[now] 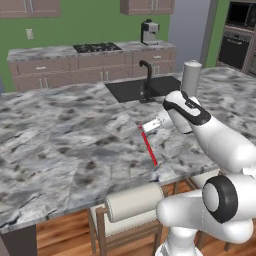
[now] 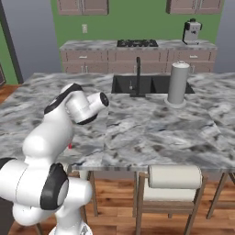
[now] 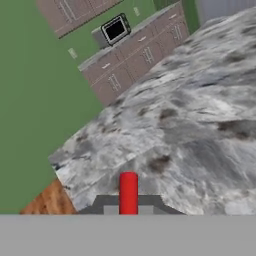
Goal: Take a straw from the drawer in front and place it inside the glass cup on the dining counter.
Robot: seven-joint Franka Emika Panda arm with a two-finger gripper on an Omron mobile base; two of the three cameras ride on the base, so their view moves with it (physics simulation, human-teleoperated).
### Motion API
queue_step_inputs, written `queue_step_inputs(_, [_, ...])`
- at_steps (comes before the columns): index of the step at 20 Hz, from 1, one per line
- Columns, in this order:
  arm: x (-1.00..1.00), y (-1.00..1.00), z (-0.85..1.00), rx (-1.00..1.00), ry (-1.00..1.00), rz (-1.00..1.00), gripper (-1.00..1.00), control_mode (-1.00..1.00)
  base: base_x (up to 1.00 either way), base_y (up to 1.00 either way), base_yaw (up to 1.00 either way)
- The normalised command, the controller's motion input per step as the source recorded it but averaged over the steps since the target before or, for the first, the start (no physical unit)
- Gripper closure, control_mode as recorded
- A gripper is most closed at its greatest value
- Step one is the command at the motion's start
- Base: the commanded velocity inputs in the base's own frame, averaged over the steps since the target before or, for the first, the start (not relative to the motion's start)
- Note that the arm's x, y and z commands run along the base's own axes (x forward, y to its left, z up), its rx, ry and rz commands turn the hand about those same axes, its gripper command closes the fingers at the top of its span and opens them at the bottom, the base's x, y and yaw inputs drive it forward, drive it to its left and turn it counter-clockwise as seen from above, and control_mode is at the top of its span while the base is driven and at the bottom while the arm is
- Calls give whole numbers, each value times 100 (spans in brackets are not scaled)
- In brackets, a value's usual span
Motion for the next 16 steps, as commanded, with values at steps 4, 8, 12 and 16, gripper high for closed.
queue_step_inputs(4, [2,14,17,20,-12,17,100,-100,0,0,0])
queue_step_inputs(8, [0,26,0,19,-2,17,100,-100,0,0,0])
queue_step_inputs(12, [0,30,9,17,-1,15,100,-100,0,0,0])
queue_step_inputs(16, [0,13,24,16,-6,13,100,-100,0,0,0])
